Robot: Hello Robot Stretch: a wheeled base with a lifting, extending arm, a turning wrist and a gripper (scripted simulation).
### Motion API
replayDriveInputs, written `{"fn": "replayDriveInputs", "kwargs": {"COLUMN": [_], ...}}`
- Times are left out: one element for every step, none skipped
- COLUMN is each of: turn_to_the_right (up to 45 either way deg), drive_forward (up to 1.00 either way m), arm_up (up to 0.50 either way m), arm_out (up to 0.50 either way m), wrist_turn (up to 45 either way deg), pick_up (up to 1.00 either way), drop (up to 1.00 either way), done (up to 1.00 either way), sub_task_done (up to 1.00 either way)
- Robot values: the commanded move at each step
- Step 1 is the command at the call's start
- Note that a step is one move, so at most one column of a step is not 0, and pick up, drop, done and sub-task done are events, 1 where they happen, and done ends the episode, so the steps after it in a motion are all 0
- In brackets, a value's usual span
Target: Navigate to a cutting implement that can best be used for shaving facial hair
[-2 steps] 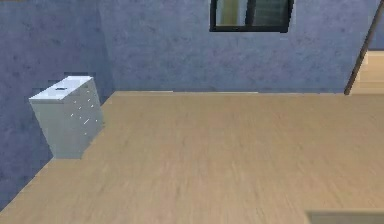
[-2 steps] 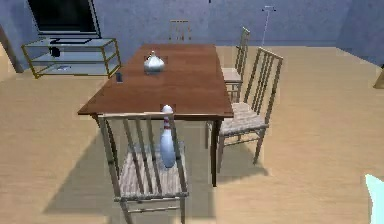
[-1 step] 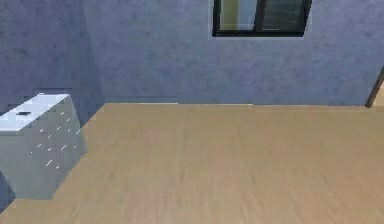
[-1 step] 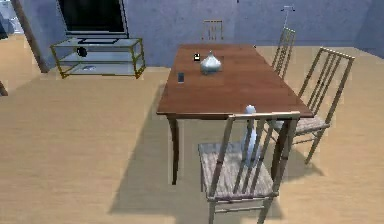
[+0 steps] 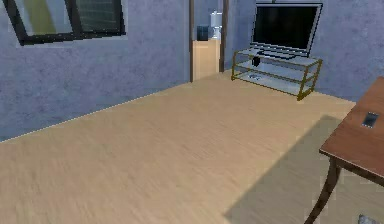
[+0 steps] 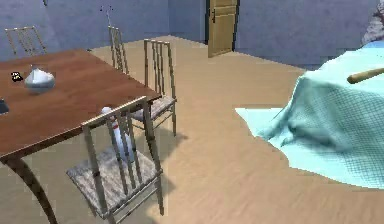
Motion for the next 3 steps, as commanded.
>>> {"fn": "replayDriveInputs", "kwargs": {"turn_to_the_right": [0.0,12.0,0.0], "drive_forward": [1.0,0.0,0.2], "arm_up": [0.0,0.0,0.0], "arm_out": [0.0,0.0,0.0], "wrist_turn": [0.0,0.0,0.0], "pick_up": [0.0,0.0,0.0], "drop": [0.0,0.0,0.0], "done": [0.0,0.0,0.0], "sub_task_done": [0.0,0.0,0.0]}}
